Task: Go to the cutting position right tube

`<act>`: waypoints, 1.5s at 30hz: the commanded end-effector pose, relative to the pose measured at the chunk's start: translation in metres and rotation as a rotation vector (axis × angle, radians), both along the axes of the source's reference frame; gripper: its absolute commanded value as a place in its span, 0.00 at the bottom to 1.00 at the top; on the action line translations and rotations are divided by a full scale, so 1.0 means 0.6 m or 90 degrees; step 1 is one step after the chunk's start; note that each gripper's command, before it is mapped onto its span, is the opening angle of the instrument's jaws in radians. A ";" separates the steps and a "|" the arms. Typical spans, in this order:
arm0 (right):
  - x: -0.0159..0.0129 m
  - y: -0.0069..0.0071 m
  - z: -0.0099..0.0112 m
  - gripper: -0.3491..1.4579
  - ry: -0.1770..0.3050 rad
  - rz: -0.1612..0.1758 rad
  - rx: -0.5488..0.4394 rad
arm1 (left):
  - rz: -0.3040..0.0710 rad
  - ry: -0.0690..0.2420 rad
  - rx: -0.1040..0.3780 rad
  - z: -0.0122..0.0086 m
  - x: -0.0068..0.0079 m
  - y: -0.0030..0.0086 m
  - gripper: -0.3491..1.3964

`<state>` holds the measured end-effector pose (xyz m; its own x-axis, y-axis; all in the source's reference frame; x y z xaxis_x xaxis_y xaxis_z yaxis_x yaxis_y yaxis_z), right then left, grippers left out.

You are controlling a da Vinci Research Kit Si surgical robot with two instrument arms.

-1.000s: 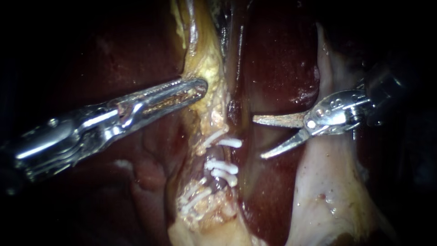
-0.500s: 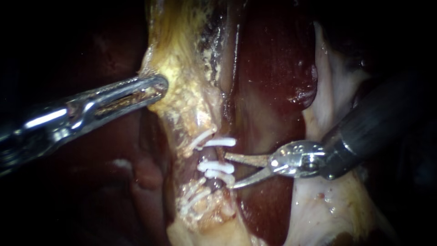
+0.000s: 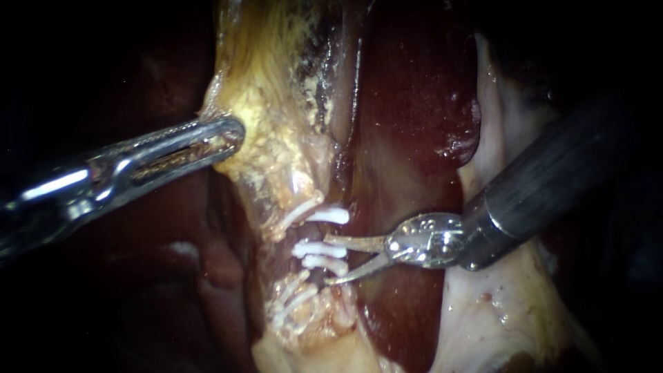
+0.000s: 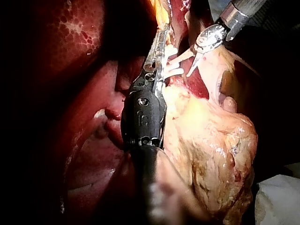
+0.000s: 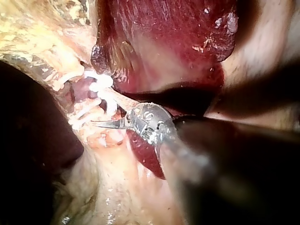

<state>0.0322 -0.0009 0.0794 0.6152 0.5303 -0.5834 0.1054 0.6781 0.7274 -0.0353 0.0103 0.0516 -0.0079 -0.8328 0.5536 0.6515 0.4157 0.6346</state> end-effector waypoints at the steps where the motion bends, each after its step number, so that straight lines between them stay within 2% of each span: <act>1: 0.0002 0.0001 0.0000 0.94 -0.001 0.003 -0.002 | -0.001 0.001 0.000 -0.0002 0.0002 0.0000 0.00; 10: -0.0001 0.0003 -0.0001 0.93 -0.004 0.005 0.005 | -0.006 0.000 -0.005 -0.0017 0.0018 0.0007 0.00; 17: -0.0024 0.0028 -0.0025 0.93 -0.008 0.014 0.006 | -0.012 0.000 -0.007 -0.0026 0.0026 0.0011 0.00; 32: 0.0028 0.0020 -0.0013 0.93 -0.003 0.019 0.009 | -0.012 0.000 -0.007 -0.0024 0.0023 0.0010 0.00; 39: 0.0064 0.0031 -0.0005 0.94 0.028 0.045 0.017 | -0.013 0.001 -0.008 -0.0026 0.0022 0.0008 0.00; 45: 0.0081 0.0027 -0.0009 0.94 0.041 0.055 0.072 | -0.013 0.001 -0.008 -0.0026 0.0021 0.0008 0.00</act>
<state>0.0373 0.0006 0.0788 0.5247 0.6524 -0.5468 0.0984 0.5916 0.8002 -0.0340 0.0108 0.0501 -0.0245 -0.8257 0.5636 0.6609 0.4096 0.6288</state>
